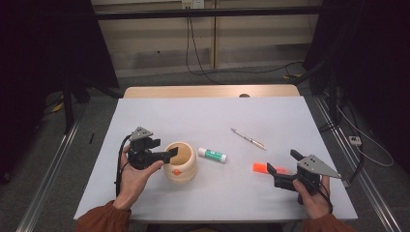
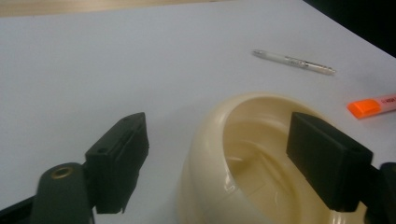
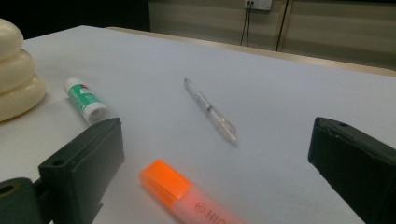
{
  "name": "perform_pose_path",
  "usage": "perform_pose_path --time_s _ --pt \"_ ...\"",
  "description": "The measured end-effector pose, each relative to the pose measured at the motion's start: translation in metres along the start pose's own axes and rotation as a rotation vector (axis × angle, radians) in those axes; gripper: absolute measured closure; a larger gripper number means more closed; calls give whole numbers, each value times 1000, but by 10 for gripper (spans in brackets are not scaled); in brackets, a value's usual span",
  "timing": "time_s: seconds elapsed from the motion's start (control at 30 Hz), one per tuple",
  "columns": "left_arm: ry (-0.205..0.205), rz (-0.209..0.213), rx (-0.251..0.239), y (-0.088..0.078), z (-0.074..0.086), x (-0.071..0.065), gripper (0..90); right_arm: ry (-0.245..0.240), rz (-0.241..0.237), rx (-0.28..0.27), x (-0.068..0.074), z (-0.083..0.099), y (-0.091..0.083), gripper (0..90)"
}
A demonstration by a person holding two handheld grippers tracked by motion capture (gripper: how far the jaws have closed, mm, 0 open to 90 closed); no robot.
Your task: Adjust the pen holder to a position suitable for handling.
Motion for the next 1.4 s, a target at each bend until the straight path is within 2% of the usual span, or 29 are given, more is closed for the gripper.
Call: perform_pose_path --time_s 0.07,0.13,0.23,0.33,0.43,0.53,0.67,0.77,0.97,1.2,1.3,1.4 --pt "12 8 -16 -3 -1 0 142 -1 0 0 0 0 0 34" --pt "4 18 -43 -7 -4 2 92 1 1 0 0 0 0 34" --pt "38 40 -69 -15 -4 4 46 4 3 3 -1 0 2 34" --pt "58 48 -107 -25 -1 7 45 6 2 6 -1 0 3 35" --pt "82 69 -112 -33 6 11 41 6 3 9 -1 1 4 35" --pt "57 73 -112 -37 15 17 40 3 4 9 -1 1 3 35" --pt "50 58 -129 -44 23 24 44 4 3 7 -1 1 2 35" --pt "73 58 -136 -49 28 26 60 4 4 9 -1 1 2 35" --pt "96 13 -132 -51 39 31 49 7 4 11 -1 2 1 34" --pt "109 -4 -129 -59 52 37 58 1 1 11 -1 2 -1 32" --pt "100 1 -143 -62 53 41 61 0 -4 11 0 2 -1 33" --pt "115 1 -154 -58 53 41 65 -6 -7 13 1 2 0 32"
Point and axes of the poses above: each handheld gripper's, and its own axes: y roughly forward along the jaws, z roughly out of its underside, x roughly to its left, the point moved 8 cm from there along y, roughly forward along the jaws, and after that the axes turned 11 degrees about -y, right-handed, at the moved point
